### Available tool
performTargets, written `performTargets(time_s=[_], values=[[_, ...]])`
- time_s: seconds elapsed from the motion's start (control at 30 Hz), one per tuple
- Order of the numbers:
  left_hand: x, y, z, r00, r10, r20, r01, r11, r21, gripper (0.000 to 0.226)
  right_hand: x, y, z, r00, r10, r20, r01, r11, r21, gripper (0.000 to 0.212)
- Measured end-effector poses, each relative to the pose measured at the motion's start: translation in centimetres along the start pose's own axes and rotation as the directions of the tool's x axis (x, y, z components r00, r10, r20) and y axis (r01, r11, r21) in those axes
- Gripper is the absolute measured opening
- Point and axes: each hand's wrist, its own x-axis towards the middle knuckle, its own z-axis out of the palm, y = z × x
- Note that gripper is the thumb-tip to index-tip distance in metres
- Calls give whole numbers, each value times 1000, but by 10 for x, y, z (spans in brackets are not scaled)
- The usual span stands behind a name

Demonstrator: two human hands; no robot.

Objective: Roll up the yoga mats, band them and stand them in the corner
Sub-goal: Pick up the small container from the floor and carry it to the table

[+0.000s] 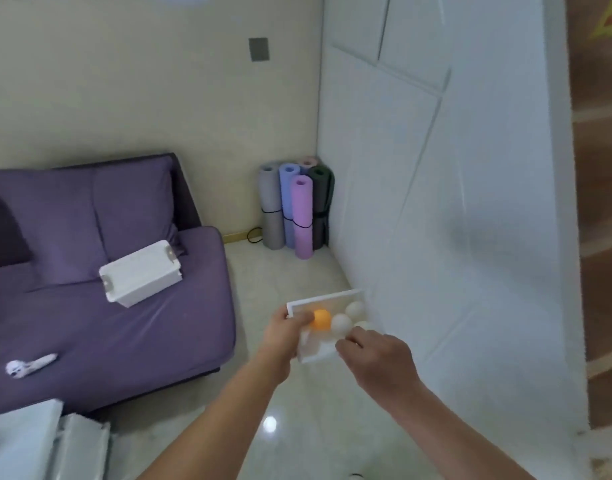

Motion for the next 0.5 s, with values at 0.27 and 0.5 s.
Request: performTargets(time_s=[0.27,0.5], values=[[43,42,-83,960,19,-278,-62,987,-147,28,120,-27,61,967,-254,-36,256,949,183,35],[81,57,-128,918,-46,-393,-90,943,-321,39,196,-41,114,906,-424,18,395,859,327,35]])
